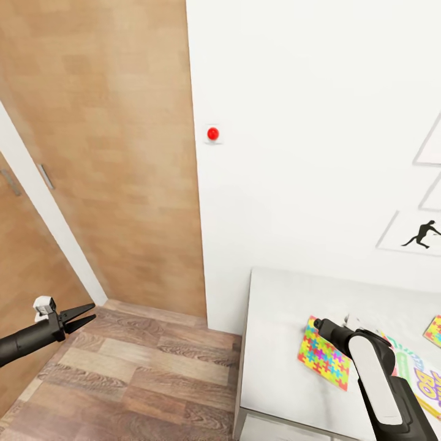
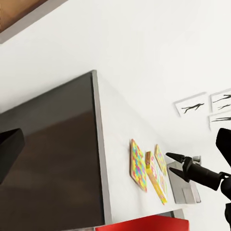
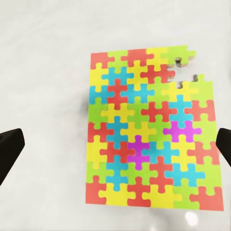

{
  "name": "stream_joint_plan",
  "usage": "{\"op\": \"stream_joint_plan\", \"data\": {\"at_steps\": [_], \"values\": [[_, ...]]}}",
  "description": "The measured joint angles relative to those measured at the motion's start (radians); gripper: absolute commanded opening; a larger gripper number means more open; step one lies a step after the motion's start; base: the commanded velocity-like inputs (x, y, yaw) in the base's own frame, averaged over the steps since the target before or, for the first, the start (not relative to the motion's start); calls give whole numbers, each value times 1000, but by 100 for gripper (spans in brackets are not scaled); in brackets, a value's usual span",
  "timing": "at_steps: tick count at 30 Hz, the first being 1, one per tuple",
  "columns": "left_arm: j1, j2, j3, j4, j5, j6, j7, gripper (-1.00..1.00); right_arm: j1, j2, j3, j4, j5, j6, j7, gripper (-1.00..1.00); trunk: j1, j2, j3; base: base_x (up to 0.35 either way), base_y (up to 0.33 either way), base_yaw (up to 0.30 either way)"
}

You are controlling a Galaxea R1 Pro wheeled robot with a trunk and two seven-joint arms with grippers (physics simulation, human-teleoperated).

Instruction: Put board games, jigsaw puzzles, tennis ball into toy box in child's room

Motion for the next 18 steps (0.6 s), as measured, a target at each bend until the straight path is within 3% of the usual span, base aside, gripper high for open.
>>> {"op": "stream_joint_plan", "data": {"at_steps": [18], "values": [[0,-2,1,0,0,0,2,100,0,0,0,0,0,-3,2,100,0,0,-29,0,-5,0]]}}
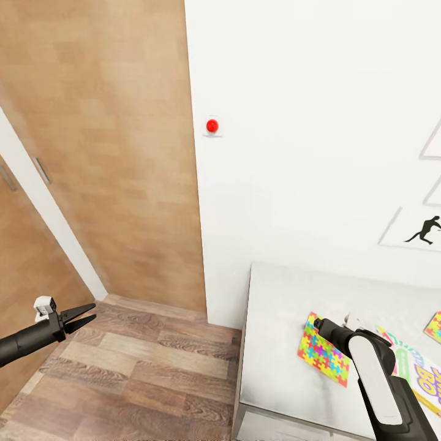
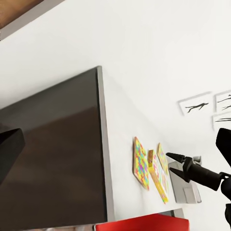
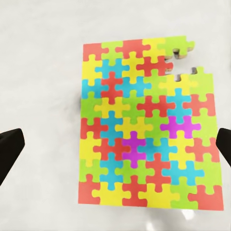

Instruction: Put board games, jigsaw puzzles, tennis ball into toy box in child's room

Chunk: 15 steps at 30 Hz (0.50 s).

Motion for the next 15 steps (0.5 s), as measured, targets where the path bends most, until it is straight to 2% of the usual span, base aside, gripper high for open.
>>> {"op": "stream_joint_plan", "data": {"at_steps": [9,15], "values": [[0,0,0,0,0,0,0,100,0,-5,-8,2,0,-5,0,100,0,0,-14,0,0,0],[0,0,0,0,0,-1,0,100,1,-8,-50,17,1,-5,5,100,0,0,-20,0,0,0]]}}
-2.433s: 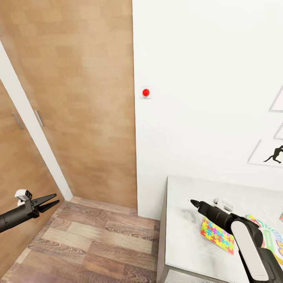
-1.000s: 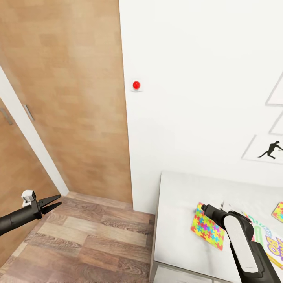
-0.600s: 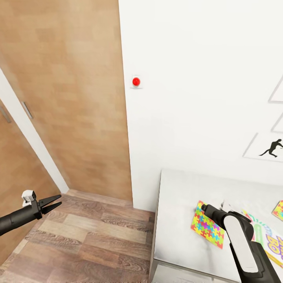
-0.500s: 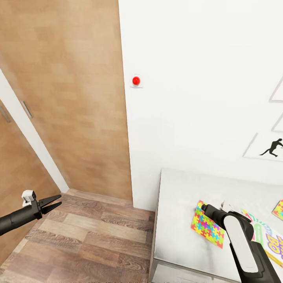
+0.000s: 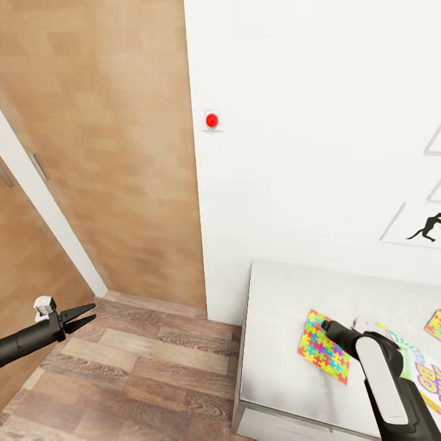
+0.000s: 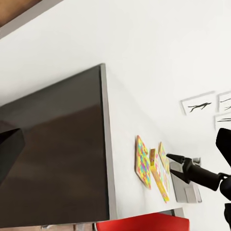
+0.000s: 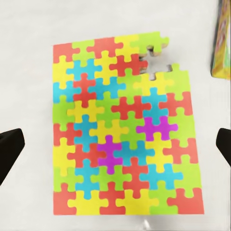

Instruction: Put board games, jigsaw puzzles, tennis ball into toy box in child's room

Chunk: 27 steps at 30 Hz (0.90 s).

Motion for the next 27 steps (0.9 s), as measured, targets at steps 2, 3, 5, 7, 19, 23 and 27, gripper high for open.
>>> {"op": "stream_joint_plan", "data": {"at_steps": [2,3,5,7,19,23,27], "values": [[0,0,0,0,0,0,0,100,0,0,-23,10,2,1,3,100,0,0,-1,0,0,0],[0,0,1,0,0,0,0,100,0,-1,-30,14,1,0,4,100,0,0,-1,0,0,0],[0,0,1,0,0,0,0,100,0,-1,-51,33,2,2,8,100,0,0,-1,0,0,0],[0,0,1,0,0,0,0,100,0,0,-54,36,2,2,8,100,0,0,-1,0,0,0],[0,0,1,0,0,0,0,100,0,0,-59,45,2,-10,10,100,0,0,-1,0,0,0],[0,0,1,0,0,0,0,100,0,0,-59,46,1,-44,10,100,0,0,-1,0,0,0],[0,0,1,0,0,0,0,100,0,0,-59,46,0,-61,10,100,0,0,-1,0,0,0]]}}
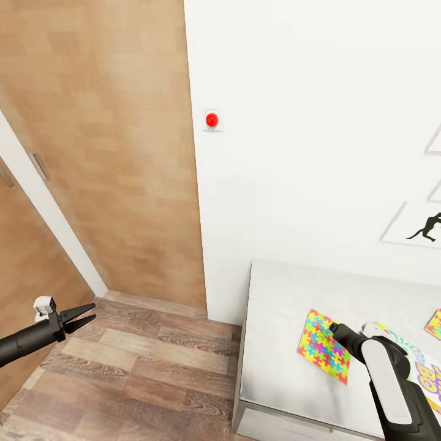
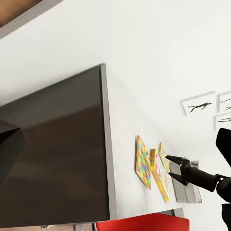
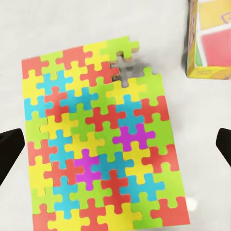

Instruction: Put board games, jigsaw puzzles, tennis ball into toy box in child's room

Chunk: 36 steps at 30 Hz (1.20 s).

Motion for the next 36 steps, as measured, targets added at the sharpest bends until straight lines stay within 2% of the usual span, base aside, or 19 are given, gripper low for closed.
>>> {"op": "stream_joint_plan", "data": {"at_steps": [19,24,31,36], "values": [[0,0,0,0,0,0,0,100,-1,3,6,1,-2,-11,1,100,0,0,-23,0,0,0],[0,0,0,0,0,0,1,100,-26,1,10,30,-2,-42,1,100,0,0,-31,0,0,0],[0,0,0,0,0,-4,1,100,-87,-1,13,123,-1,-59,5,100,0,0,-42,0,0,0],[0,1,0,0,0,-7,0,100,-99,-6,14,155,1,-61,40,100,0,0,-51,0,0,0]]}}
